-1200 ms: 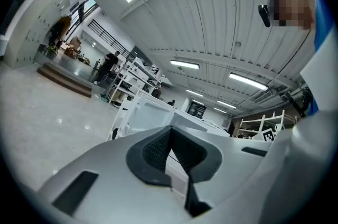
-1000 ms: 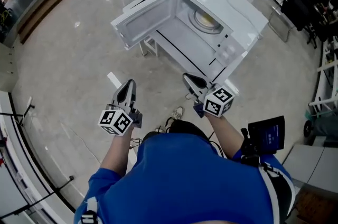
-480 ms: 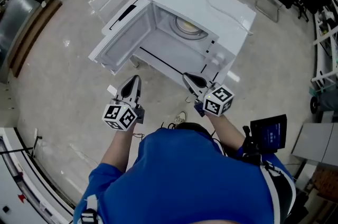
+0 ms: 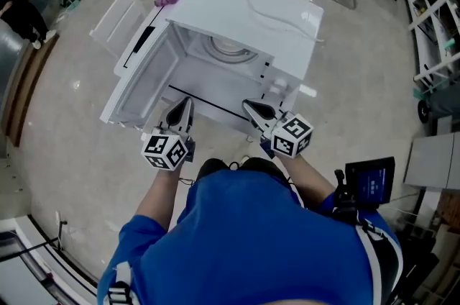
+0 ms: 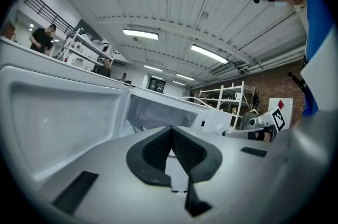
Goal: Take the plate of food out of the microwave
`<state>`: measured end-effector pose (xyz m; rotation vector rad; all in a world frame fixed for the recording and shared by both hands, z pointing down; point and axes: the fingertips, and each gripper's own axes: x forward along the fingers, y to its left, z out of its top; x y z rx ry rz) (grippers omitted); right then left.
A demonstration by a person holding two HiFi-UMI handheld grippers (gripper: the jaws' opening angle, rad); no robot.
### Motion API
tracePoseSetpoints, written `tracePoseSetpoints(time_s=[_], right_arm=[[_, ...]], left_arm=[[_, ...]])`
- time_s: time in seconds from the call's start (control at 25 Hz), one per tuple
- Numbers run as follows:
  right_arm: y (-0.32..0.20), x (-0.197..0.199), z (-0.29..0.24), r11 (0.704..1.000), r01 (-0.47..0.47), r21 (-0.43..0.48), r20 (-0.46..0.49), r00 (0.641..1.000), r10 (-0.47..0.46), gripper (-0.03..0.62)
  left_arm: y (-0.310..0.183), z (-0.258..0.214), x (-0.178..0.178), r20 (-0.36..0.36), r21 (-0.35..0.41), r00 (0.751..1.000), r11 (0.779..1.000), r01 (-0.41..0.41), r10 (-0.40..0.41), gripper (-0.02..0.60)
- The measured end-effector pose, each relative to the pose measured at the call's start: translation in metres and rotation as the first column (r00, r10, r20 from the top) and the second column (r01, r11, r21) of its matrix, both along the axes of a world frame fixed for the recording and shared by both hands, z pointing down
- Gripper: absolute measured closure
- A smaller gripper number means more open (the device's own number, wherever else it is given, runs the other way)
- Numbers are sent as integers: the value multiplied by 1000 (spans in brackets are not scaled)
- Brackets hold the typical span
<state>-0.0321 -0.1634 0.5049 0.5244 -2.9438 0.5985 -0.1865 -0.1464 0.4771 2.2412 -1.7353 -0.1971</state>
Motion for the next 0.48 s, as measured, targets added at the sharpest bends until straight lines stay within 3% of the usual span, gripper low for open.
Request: tracePoseSetpoints(time_s=[0.24,0.48], right_arm=[[-24,4,0,993,-117,8,-14,993,117,602],[-38,2,-2,976,-218,11,-29,975,218,602]], left_arm=[[-56,13,10,78,-34,986,989,-143,145,571],[-107,25,21,206,-68,937,959,-274,282,571]])
